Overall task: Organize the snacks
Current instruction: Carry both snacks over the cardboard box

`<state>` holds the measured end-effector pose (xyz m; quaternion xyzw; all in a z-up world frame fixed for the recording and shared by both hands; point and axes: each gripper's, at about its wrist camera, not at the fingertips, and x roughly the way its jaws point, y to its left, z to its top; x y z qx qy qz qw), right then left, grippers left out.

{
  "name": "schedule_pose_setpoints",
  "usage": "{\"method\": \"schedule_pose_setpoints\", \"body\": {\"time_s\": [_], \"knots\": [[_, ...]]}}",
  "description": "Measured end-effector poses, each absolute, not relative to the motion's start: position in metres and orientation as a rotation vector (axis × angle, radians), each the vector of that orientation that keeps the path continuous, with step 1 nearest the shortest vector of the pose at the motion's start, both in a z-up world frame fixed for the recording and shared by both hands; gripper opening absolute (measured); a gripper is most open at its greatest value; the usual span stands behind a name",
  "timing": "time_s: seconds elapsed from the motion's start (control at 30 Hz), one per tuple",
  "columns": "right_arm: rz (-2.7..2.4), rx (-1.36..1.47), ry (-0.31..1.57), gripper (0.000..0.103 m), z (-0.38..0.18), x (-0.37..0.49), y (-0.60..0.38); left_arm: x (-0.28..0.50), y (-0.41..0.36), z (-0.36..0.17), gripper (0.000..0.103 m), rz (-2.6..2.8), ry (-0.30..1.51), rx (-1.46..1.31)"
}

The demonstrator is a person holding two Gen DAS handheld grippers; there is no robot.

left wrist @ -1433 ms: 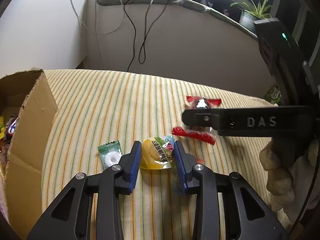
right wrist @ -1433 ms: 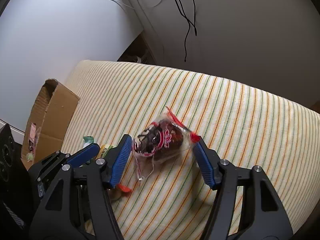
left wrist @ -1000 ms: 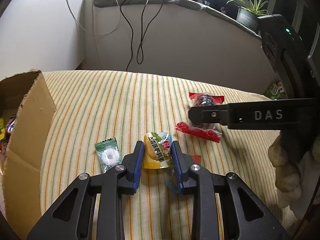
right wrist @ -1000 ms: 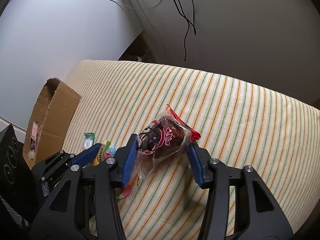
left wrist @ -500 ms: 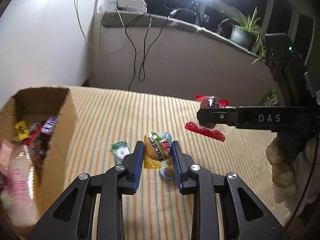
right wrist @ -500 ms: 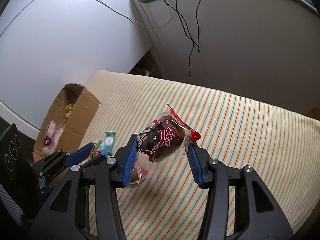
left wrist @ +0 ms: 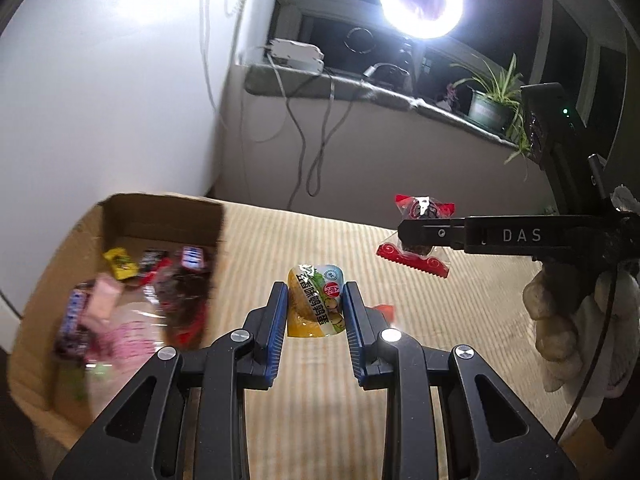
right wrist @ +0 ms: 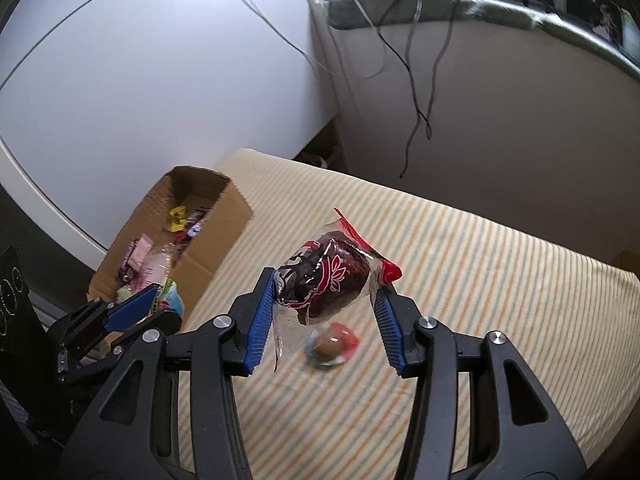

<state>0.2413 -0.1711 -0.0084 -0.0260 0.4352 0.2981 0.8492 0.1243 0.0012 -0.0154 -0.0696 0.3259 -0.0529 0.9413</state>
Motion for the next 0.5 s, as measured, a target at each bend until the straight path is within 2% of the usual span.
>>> {"method": "schedule_pose_setpoints", "body": {"time_s": [0.5], "knots": [[0.741,-0.135,0.891,0.050,-0.003,0.234,-0.072,0.116,0.090,-0.004,0.026,0.044,0.648,-0.145]]}}
